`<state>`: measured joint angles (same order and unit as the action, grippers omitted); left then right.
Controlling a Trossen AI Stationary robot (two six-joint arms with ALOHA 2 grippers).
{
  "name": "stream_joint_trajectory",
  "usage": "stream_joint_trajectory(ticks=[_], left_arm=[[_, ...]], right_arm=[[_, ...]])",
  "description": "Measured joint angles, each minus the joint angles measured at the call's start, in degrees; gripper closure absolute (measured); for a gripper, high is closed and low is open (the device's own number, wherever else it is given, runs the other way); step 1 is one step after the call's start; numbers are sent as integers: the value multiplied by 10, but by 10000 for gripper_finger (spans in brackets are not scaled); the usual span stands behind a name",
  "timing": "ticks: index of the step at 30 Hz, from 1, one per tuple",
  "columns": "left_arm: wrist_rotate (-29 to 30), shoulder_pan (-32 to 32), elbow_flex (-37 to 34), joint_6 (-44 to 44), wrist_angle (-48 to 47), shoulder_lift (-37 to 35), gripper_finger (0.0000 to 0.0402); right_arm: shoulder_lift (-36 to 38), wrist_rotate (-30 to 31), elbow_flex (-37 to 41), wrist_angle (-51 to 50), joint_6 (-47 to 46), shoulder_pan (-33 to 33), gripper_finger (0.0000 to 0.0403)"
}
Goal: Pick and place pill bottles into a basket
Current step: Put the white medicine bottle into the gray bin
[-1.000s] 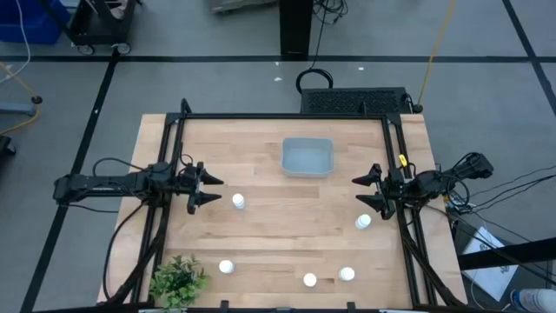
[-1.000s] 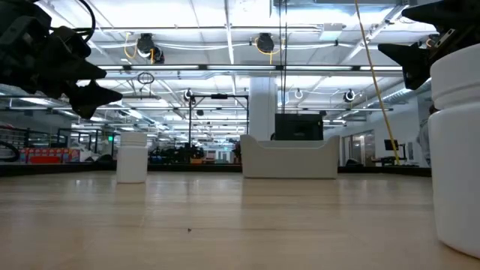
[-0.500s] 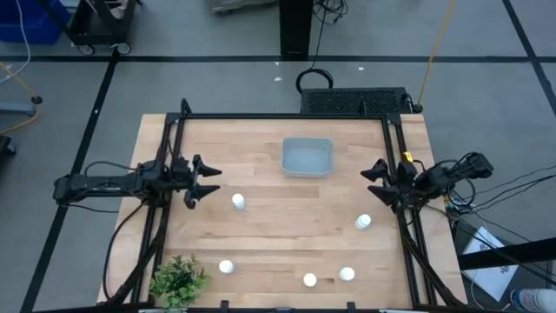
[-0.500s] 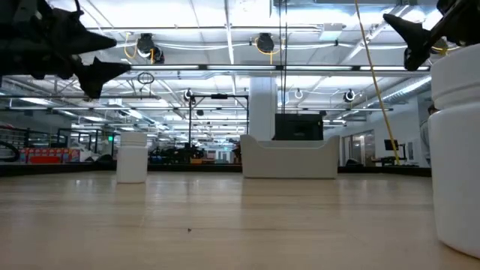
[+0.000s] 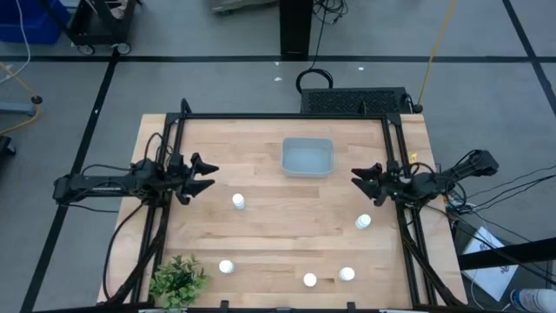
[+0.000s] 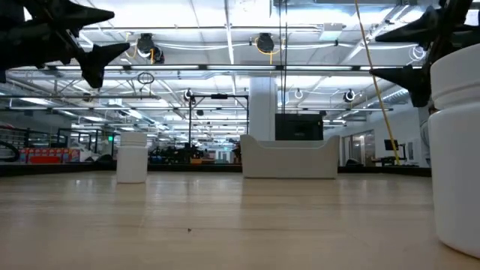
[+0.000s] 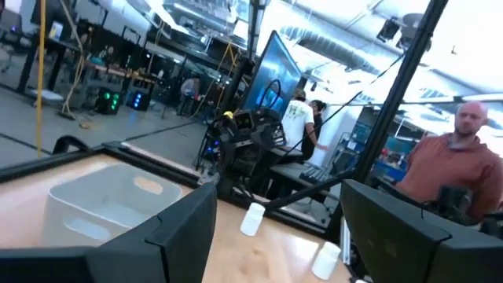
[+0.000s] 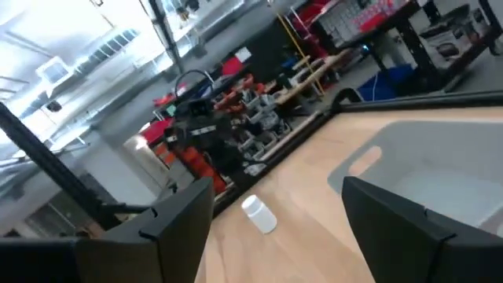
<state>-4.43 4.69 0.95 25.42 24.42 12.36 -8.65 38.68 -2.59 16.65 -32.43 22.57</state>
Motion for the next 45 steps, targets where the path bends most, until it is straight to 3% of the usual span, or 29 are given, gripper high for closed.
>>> stream_joint_trajectory(ticks=[5,10,18,26,36,41,45], left_arm=[[1,0,0,-14,8,0,128],[26,0,0,-19,3,3,128],[75,0,0,-22,2,13,128],[75,0,0,-11,3,15,128],[75,0,0,-12,1,15,128],[75,0,0,-14,1,15,128],[75,0,0,-18,1,15,128]], right_arm=[[-35,-82,-5,75,84,0,131],[-89,-104,-56,51,115,0,131],[-217,-120,-241,-157,81,0,131],[-339,-122,-406,-369,-7,0,131],[-482,-197,-557,-651,-205,0,131],[-527,-280,-579,-773,-333,0,131],[-551,-317,-574,-825,-383,2,131]])
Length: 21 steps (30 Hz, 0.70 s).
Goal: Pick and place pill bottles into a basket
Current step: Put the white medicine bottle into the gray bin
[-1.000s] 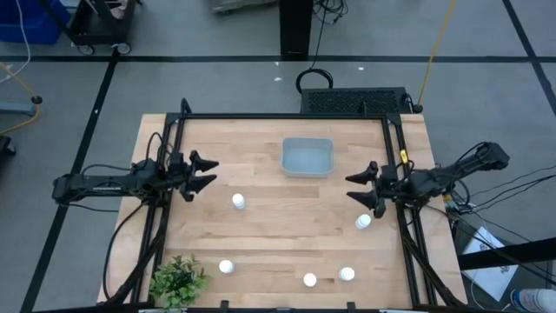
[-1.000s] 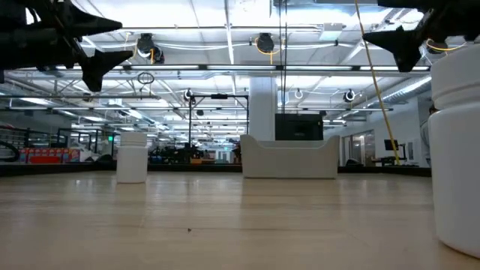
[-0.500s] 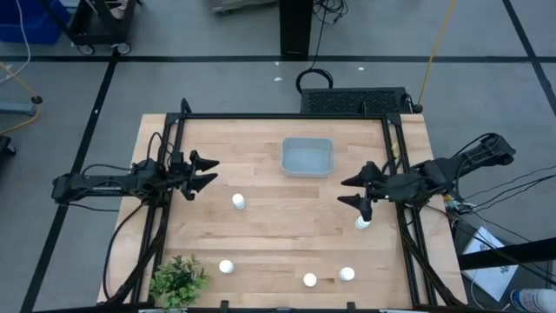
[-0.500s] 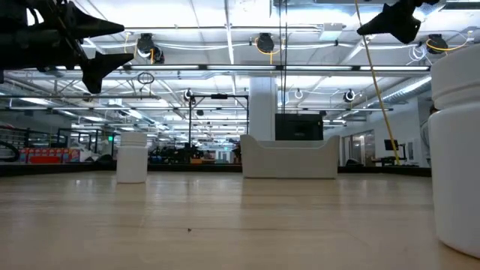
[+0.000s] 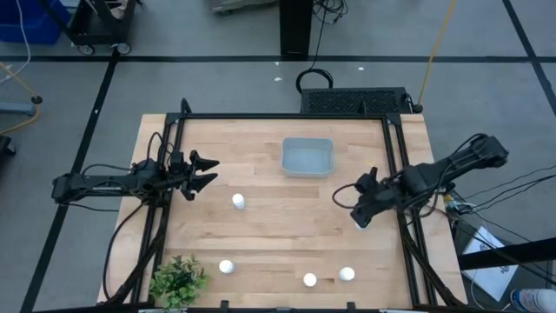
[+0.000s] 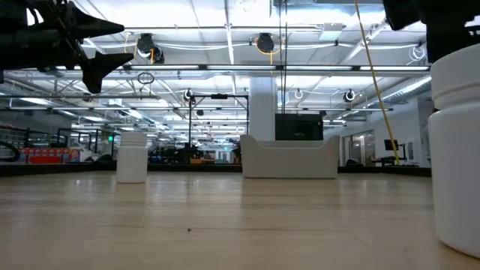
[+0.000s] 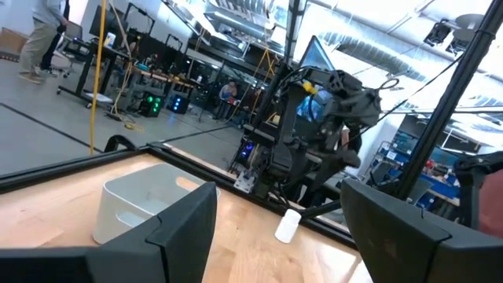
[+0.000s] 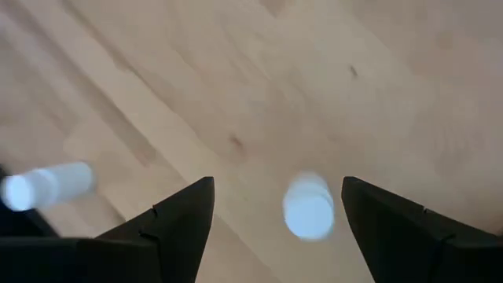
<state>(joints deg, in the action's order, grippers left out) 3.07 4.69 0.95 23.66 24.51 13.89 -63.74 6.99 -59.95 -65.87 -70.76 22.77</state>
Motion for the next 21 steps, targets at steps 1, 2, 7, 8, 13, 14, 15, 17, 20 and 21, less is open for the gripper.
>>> stream_joint_trajectory(ticks=[1,2,7,8,13,14,15,17,20,21], left_arm=[[0,0,0,0,0,0,128],[0,0,0,0,0,0,128],[0,0,0,0,0,0,128],[0,0,0,0,0,0,128],[0,0,0,3,0,0,128],[0,0,0,4,0,0,128],[0,0,0,4,0,0,128],[0,0,0,5,0,0,128],[0,0,0,5,0,0,128],[0,0,0,5,0,0,128]], right_arm=[[-4,0,0,-8,-9,2,131],[-7,0,0,-14,-17,4,131],[-29,3,0,-33,-69,26,131],[-34,3,0,-37,-78,30,131],[-67,1,1,-50,-103,42,131],[-74,1,1,-53,-106,44,131],[-80,0,1,-55,-107,44,131],[-92,-5,1,-60,-107,44,131],[-103,-13,12,-54,-107,44,131],[-105,-14,17,-48,-106,44,131]])
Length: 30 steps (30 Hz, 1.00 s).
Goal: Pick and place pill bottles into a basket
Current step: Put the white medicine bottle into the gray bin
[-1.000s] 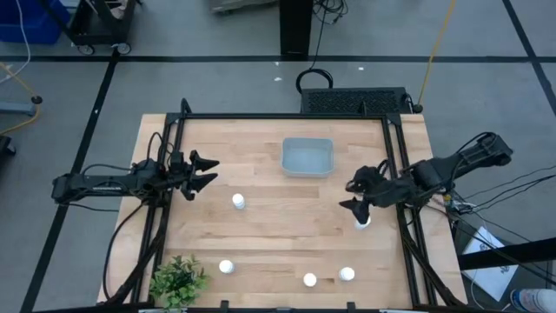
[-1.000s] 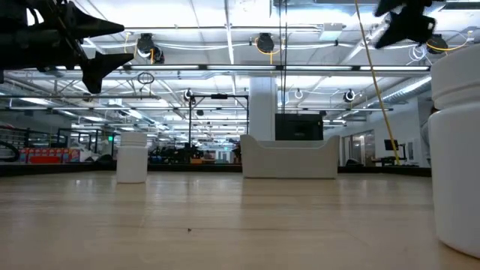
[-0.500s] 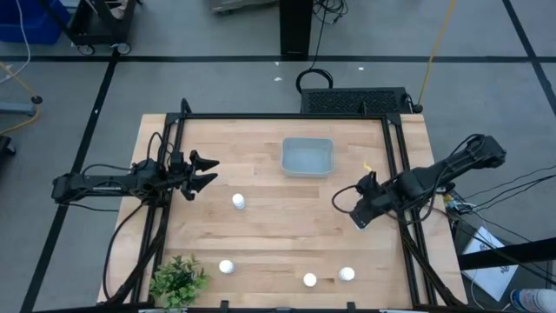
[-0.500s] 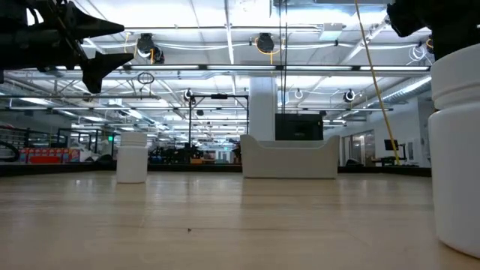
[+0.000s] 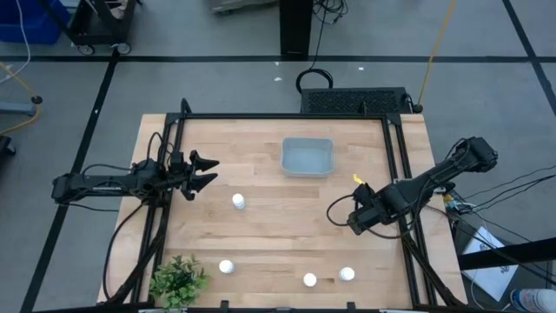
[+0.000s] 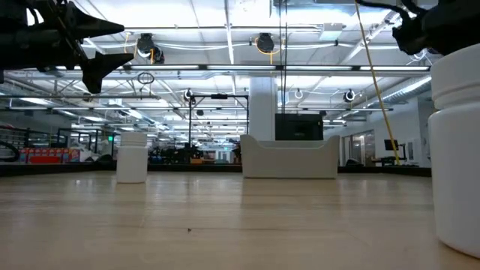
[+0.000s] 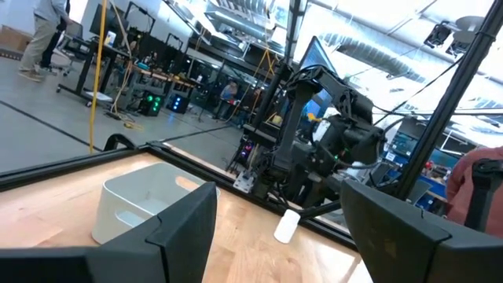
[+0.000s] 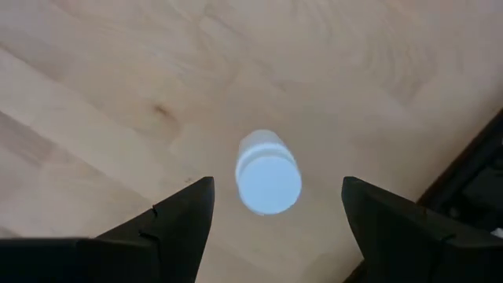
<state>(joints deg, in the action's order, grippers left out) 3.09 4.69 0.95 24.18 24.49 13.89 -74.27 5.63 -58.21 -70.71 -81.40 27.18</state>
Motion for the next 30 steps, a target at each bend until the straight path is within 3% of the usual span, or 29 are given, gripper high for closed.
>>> stream_joint_trajectory(ticks=[22,30], left_arm=[[0,0,0,1,-3,0,128],[4,0,0,-3,-3,0,128]], right_arm=[[-1,-43,125,140,1,0,132],[-1,-43,125,154,8,-1,161]])
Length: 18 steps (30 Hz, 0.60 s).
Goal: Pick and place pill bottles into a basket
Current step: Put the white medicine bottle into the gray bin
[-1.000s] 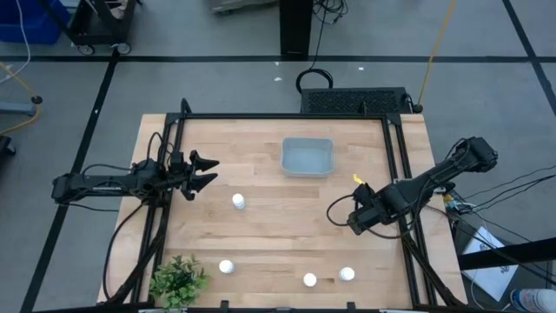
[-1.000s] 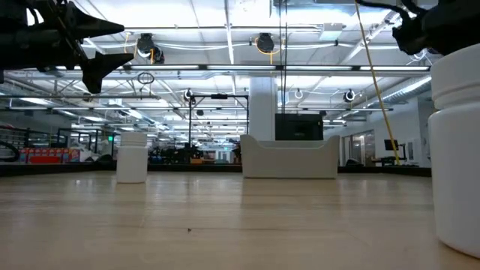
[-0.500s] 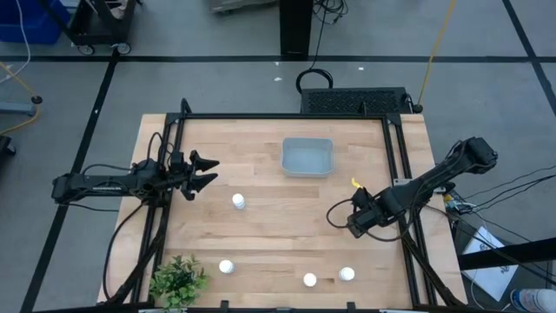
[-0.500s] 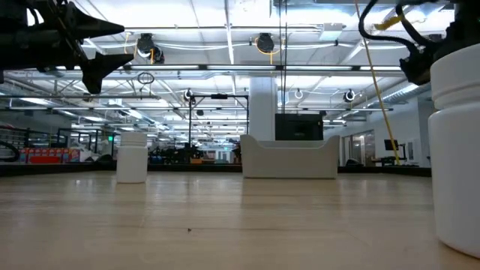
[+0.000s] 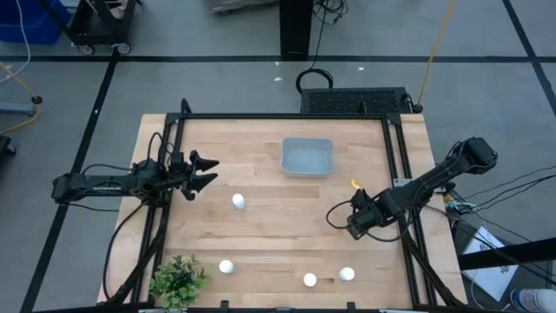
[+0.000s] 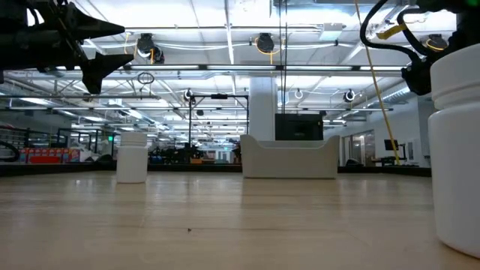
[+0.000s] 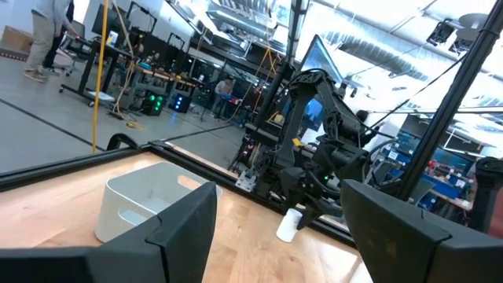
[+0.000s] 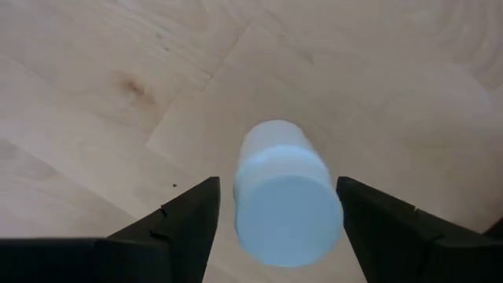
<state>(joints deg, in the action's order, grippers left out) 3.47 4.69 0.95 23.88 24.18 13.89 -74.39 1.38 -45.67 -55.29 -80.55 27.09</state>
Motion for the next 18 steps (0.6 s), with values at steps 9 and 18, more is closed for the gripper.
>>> stream_joint_trajectory(ticks=[9,18], left_arm=[[0,0,0,-1,0,0,128],[0,0,0,-2,0,0,128]], right_arm=[[0,-1,0,2,-2,0,198],[0,-13,0,2,0,0,228]])
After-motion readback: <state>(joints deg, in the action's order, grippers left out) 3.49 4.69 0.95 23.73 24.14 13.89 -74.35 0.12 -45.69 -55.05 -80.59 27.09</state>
